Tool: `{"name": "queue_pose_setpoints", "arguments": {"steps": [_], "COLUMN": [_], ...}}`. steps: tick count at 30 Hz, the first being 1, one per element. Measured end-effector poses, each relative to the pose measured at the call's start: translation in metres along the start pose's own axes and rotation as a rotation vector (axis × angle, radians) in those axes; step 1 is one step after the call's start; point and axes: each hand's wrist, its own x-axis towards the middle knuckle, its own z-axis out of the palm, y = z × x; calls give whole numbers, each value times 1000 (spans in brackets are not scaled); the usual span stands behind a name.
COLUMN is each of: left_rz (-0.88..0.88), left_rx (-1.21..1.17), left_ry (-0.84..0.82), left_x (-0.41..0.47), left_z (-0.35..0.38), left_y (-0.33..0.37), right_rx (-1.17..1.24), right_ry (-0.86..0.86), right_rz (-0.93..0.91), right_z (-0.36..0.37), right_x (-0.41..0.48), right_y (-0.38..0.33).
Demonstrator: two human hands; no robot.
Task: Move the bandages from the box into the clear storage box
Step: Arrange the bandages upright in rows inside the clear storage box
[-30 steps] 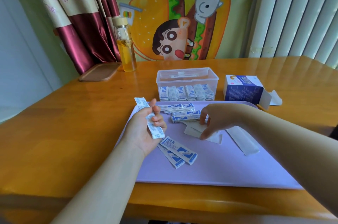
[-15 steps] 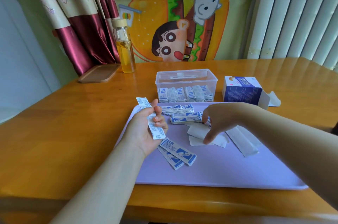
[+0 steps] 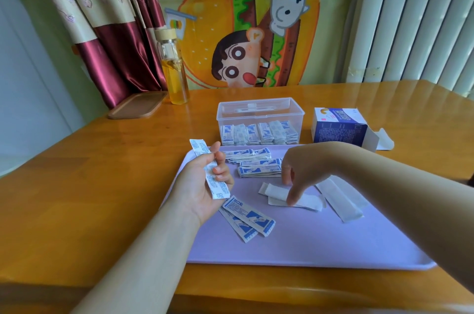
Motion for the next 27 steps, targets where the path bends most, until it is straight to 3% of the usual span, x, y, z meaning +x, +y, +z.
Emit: {"name": "queue_pose_setpoints", "arguments": {"steps": [11,13,17,21,23,25,27], "left_rz": [-3,-5,5,9,18,24,22], "left_rx": [5,-6,-15,-16,-16,-25,-36], "left_ry": [-17,-8,14,13,19,24,26], "left_x": [-2,-2,-2,-4,-4,-4,-3], "left_z": [5,2,-4,-4,-4,-6,-7], "left_y": [0,1,3,5,6,7,7], "right_rx": [-102,-82,35,143,220,214,137], "right_ry": [-82,-29,236,150,216,267,193], "right_rz": [5,-9,-54,-71,-63,-46,-16], "right_z": [-2,-1,8,12,6,2,3], "right_x": [3,-1,-2,-4,-3,0,2], "right_y": [-9,-9,-9,-13,-5,4,7]}}
